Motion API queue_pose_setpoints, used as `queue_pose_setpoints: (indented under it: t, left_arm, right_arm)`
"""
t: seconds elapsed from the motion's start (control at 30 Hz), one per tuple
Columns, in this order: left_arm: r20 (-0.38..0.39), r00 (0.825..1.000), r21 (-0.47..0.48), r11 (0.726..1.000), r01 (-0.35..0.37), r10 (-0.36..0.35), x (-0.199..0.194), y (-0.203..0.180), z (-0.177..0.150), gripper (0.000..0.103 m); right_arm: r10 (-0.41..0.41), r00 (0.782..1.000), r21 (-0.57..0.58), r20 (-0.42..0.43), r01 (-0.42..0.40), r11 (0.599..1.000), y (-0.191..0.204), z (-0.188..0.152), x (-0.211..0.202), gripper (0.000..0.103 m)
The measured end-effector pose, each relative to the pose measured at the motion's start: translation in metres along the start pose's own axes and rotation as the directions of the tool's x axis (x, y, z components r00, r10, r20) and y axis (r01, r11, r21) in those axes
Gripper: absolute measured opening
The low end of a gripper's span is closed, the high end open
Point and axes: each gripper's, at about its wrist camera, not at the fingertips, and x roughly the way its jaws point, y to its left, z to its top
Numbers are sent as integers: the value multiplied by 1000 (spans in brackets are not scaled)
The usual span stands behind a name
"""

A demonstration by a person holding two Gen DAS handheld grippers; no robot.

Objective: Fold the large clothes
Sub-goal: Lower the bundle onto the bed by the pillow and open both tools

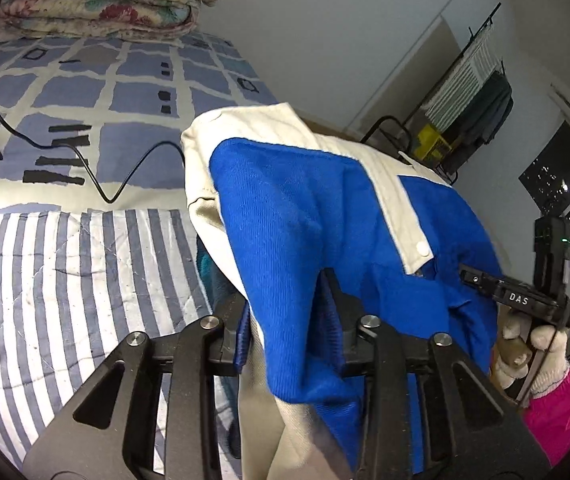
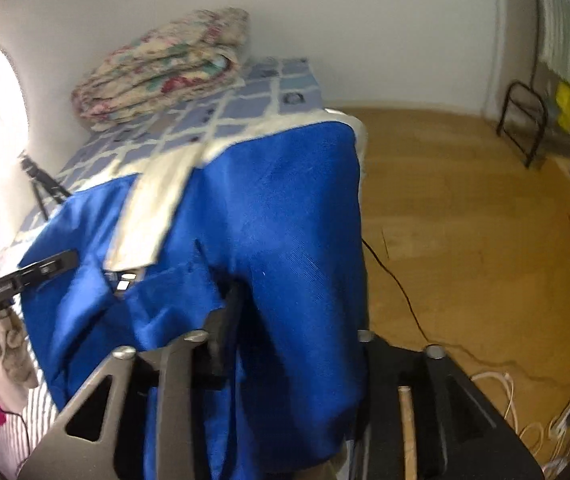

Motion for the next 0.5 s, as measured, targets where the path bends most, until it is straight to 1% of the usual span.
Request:
queue_pose_setpoints:
  t: [0.03,0.07,0.13,0.2,0.23,0.27,0.33,0.43,0.5]
  left_arm:
    - [-11,1000,1,1000,-6,6,3,2,-1,41]
    - [-18,1000,6,1000,-14,14,5,2,-2,44]
    - [-27,998,38,998,-47,48,10,1,-5,49]
    - [-22,997,51,996,-79,80,11,1,-7,59]
    - [-24,995,47,994,-99,100,10,2,-6,69]
    - [-26,994,40,994,-105,106,9,3,-7,73]
    - [-25,993,40,993,-115,116,3,2,-8,73]
    - [-7,986,108,980,-167,169,-7,-7,-10,73]
    - [-1,983,120,976,-182,184,-13,-11,-11,73]
  right_arm:
    - [15,1000,45,-17,-14,999,-8,-4,6,44]
    - [17,1000,59,-24,-16,998,-10,-6,8,46]
    - [-5,1000,49,-22,6,999,-8,-9,10,47]
    - [-29,999,44,-19,30,999,-6,-10,10,50]
    - [-42,999,53,-21,43,998,-6,-10,9,51]
    - [-51,998,54,-23,52,997,-5,-10,9,53]
    - [-70,997,53,-22,71,996,-3,-10,5,53]
    - [-114,993,35,-21,115,993,4,-8,2,53]
    - [-135,991,37,-25,135,990,8,-5,2,56]
